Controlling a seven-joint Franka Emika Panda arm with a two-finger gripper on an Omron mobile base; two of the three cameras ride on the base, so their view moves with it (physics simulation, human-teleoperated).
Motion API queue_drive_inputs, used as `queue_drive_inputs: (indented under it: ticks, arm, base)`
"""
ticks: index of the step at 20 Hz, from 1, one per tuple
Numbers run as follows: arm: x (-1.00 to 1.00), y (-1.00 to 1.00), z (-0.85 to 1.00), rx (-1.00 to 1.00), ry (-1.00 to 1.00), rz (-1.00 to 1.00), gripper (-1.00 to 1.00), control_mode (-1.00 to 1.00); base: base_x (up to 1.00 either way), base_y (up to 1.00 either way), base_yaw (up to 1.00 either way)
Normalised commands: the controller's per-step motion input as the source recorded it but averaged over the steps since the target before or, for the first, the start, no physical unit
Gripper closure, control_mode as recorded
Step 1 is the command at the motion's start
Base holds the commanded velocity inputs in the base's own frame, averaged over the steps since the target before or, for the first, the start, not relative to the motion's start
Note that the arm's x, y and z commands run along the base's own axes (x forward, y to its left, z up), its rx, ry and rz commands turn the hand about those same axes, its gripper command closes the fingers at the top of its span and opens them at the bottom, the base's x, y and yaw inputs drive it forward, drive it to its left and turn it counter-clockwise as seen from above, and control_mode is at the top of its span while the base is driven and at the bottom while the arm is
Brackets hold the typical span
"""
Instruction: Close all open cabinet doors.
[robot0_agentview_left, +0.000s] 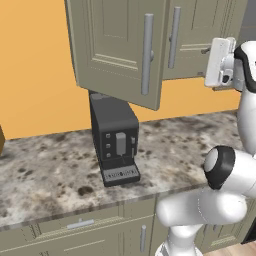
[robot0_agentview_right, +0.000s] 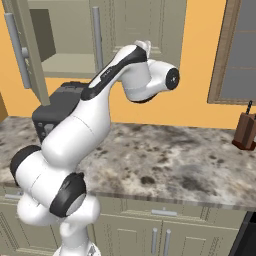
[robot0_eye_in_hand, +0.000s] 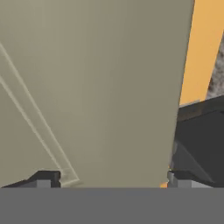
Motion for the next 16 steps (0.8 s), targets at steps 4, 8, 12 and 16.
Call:
queue_drive_inputs:
  ticks: [4,8,12,16]
  arm:
    - [-0.70,0.03,-0.02,-0.04,-0.10,0.00,-1.00,-1.00]
    - [-0.62,0.16,0.00,-0.12,-0.04,0.00,-1.00,-1.00]
    - [-0.60,0.19,0.00,-0.13,-0.02,0.00,-1.00,-1.00]
    - [-0.57,0.19,0.00,-0.09,0.00,0.00,-1.00,-1.00]
  base:
    - [0.00,0.00,0.00]
    - [0.00,0.00,0.00]
    - [0.00,0.00,0.00]
    - [0.00,0.00,0.00]
